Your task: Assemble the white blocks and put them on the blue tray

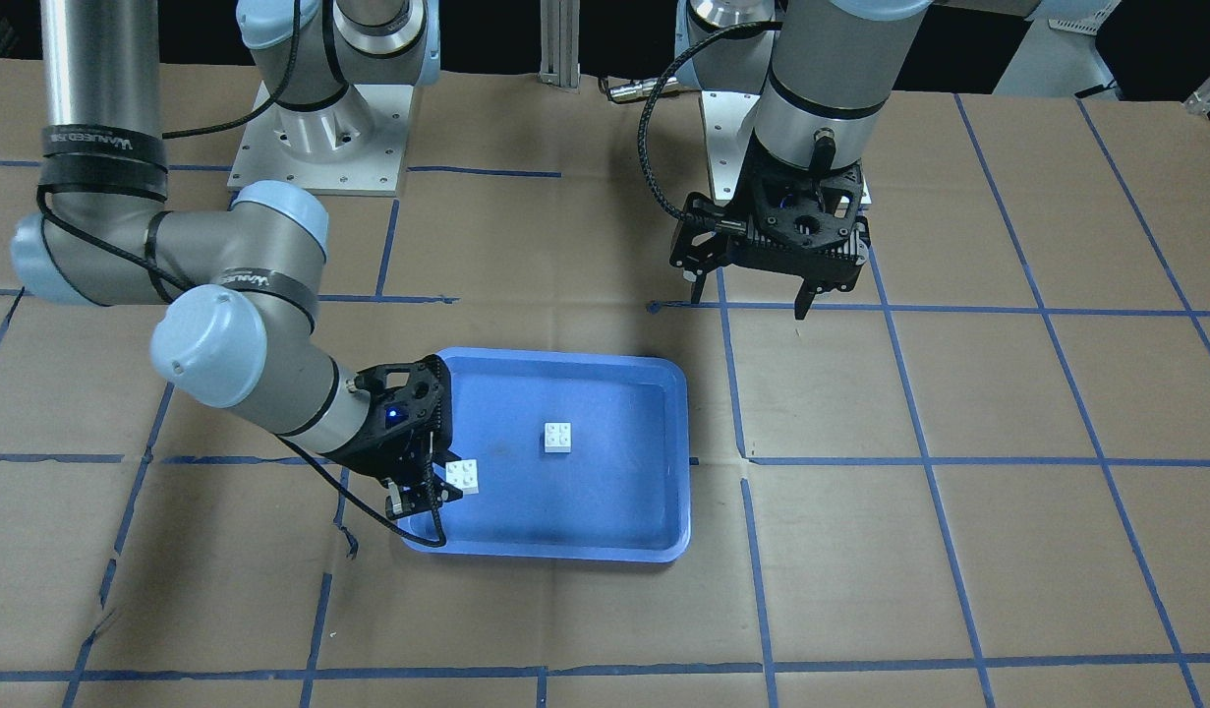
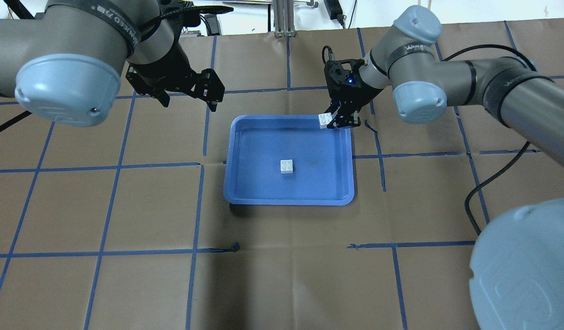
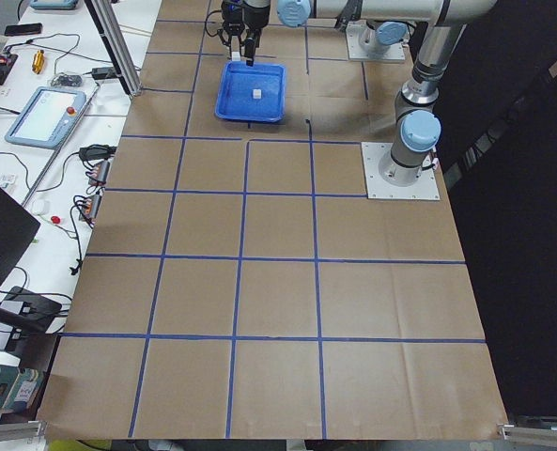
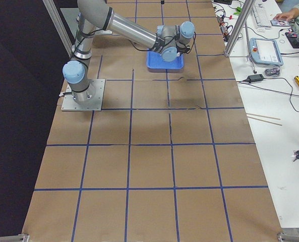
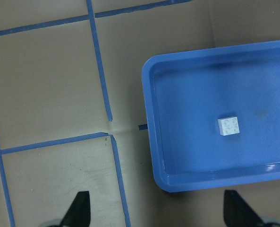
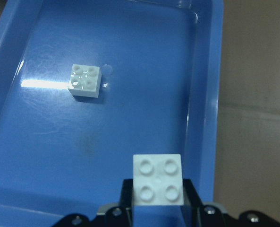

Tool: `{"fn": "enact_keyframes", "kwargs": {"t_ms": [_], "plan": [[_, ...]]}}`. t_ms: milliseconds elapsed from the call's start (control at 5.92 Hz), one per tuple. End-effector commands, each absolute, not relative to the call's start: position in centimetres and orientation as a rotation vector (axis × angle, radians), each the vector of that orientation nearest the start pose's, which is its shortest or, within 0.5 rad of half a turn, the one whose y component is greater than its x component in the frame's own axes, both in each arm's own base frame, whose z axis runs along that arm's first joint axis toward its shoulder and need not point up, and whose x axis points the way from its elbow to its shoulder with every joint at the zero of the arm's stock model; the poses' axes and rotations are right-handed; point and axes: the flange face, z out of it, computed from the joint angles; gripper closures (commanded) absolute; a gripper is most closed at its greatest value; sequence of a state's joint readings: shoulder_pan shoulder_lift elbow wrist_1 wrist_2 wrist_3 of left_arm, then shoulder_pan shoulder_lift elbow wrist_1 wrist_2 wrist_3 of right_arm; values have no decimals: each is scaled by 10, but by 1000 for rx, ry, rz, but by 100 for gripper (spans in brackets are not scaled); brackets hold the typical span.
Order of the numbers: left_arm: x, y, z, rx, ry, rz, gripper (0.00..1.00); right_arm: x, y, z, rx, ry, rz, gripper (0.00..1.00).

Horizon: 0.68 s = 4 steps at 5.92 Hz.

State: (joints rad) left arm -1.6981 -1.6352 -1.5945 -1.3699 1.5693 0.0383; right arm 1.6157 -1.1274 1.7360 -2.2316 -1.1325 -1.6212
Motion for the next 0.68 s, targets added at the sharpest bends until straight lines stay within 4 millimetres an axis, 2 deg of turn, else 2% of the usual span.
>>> {"fn": "enact_keyframes", "kwargs": {"t_ms": [0, 169, 507], "plan": [[-199, -507, 464, 263, 3132, -176, 1, 212, -557, 192, -2038, 1976, -537, 74], [-199, -507, 464, 263, 3132, -176, 1, 213, -553, 189, -2033, 1972, -527, 74], [-199, -507, 464, 263, 3132, -176, 1, 251, -541, 188, -2024, 1973, -539, 75]]}}
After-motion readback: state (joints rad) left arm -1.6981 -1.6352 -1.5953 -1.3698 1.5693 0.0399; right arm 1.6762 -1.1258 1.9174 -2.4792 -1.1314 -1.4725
